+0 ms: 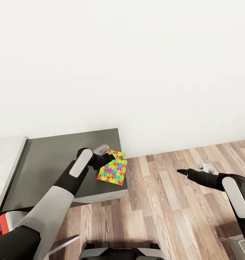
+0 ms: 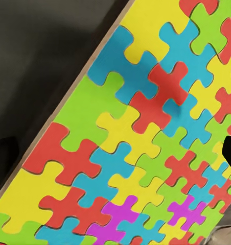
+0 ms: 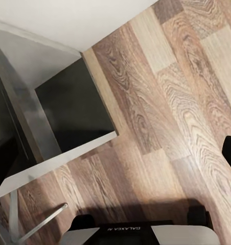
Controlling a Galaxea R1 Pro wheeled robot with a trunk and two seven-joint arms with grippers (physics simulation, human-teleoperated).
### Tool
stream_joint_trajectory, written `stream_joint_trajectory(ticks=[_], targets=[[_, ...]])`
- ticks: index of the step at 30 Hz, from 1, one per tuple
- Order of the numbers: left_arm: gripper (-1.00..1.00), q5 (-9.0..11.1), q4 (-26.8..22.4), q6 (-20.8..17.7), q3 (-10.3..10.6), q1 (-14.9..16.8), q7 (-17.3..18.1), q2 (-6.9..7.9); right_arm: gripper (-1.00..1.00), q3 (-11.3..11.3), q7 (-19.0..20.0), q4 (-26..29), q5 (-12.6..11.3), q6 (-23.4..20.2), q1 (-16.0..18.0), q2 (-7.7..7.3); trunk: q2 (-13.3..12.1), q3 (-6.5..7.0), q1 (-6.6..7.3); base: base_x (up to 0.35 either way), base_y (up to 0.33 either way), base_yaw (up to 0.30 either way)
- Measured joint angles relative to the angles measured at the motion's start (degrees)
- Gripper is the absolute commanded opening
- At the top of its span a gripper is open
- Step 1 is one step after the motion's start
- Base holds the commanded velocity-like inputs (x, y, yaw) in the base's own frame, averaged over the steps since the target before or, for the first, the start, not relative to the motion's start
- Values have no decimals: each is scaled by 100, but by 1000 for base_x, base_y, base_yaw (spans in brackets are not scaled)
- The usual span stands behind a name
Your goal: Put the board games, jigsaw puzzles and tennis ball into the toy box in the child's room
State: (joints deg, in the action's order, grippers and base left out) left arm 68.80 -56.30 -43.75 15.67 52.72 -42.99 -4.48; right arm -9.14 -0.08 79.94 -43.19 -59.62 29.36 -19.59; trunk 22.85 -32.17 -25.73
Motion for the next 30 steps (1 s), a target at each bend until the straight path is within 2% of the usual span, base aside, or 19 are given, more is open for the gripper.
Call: stream_joint_trajectory(ticks=[4, 11, 30], targets=[[100, -77, 0, -46, 0, 1, -9, 1, 100, 7, 0, 4, -2, -1, -3, 5, 1, 0, 1, 0, 0, -115], [100, -38, -2, -20, 0, 1, -4, 1, 100, 16, 0, 8, -1, 2, -4, 8, 0, 0, 0, 0, 0, -82], [100, 16, -2, 8, 0, -2, 1, 0, 100, 13, 0, 9, 0, -1, -4, 9, 0, 0, 0, 0, 0, -6]])
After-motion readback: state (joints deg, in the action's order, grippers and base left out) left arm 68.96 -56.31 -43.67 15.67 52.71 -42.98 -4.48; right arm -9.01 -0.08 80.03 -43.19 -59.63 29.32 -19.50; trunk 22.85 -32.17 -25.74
